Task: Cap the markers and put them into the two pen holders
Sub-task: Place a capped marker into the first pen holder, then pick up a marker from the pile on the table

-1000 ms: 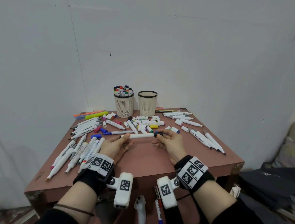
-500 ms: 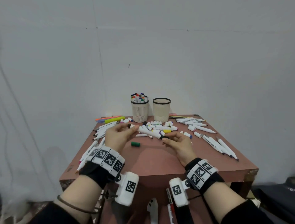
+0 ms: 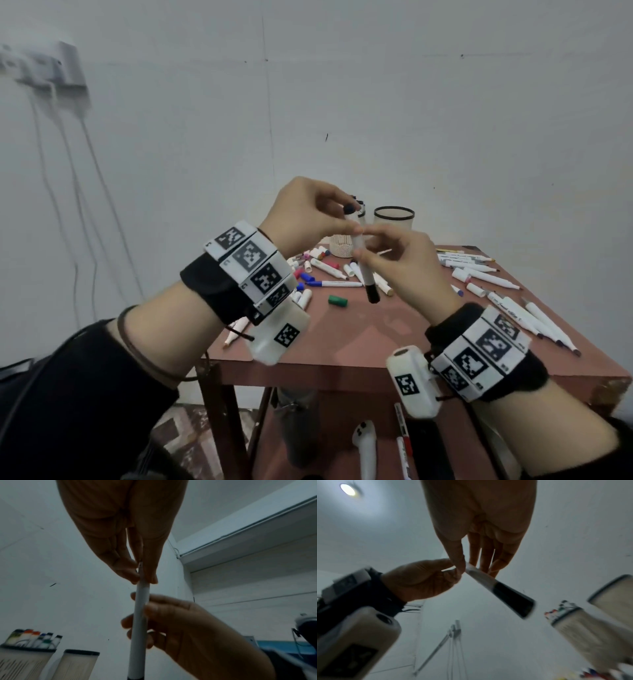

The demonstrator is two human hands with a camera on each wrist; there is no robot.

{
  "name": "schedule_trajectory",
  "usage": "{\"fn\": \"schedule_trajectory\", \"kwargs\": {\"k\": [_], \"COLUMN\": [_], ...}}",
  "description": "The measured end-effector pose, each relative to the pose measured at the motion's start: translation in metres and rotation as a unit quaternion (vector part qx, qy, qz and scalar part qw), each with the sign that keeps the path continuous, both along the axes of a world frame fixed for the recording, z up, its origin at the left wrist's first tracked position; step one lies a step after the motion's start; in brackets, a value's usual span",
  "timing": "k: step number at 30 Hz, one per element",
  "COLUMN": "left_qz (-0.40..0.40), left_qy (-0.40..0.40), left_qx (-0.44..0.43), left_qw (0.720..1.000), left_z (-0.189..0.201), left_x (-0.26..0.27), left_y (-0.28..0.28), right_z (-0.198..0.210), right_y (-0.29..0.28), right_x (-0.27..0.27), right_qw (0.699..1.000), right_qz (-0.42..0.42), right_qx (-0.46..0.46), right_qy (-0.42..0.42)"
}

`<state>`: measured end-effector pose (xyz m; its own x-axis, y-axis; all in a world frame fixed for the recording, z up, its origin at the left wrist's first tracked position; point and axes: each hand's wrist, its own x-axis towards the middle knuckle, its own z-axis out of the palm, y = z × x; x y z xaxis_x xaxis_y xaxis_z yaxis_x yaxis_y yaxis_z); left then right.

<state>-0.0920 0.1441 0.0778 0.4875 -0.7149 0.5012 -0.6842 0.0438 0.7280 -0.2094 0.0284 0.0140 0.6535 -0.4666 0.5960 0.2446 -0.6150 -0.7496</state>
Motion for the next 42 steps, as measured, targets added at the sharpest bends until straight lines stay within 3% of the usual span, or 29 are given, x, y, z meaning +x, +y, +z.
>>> {"fn": "schedule_trajectory", "kwargs": {"k": [5,9,14,18,22,32,42], "left_qz": [-0.006,0.015,-0.031,-0.049,-0.067,-0.127,-0.154], "left_qy": [-0.02,-0.135,-0.27,-0.342,-0.374,-0.433,-0.455], "left_qx": [-0.01,0.104,0.346,0.442,0.502,0.552,0.557], "left_qw": [1.0,0.985,0.898,0.828,0.777,0.701,0.678], "left_z": [0.01,-0.005,-0.045,-0.064,-0.074,-0.079,-0.083], "left_x": [0.018,0.045,0.085,0.105,0.115,0.118,0.11], "left_y": [-0.001,-0.005,-0.018,-0.03,-0.043,-0.075,-0.085], "right_z": [0.025,0.041,0.056,0.061,0.06,0.055,0.033], "right_y": [-0.012,-0.035,-0.07,-0.098,-0.127,-0.16,-0.163], "right_x": [0.016,0.033,0.062,0.087,0.113,0.171,0.214], "right_qw": [1.0,0.999,0.997,0.991,0.985,0.984,0.979], "right_qz": [-0.004,-0.031,-0.068,-0.105,-0.145,-0.151,-0.137], "right_qx": [-0.013,-0.02,-0.027,-0.062,-0.071,-0.081,-0.144], "right_qy": [0.011,-0.004,-0.035,-0.051,-0.067,-0.041,0.053]}}
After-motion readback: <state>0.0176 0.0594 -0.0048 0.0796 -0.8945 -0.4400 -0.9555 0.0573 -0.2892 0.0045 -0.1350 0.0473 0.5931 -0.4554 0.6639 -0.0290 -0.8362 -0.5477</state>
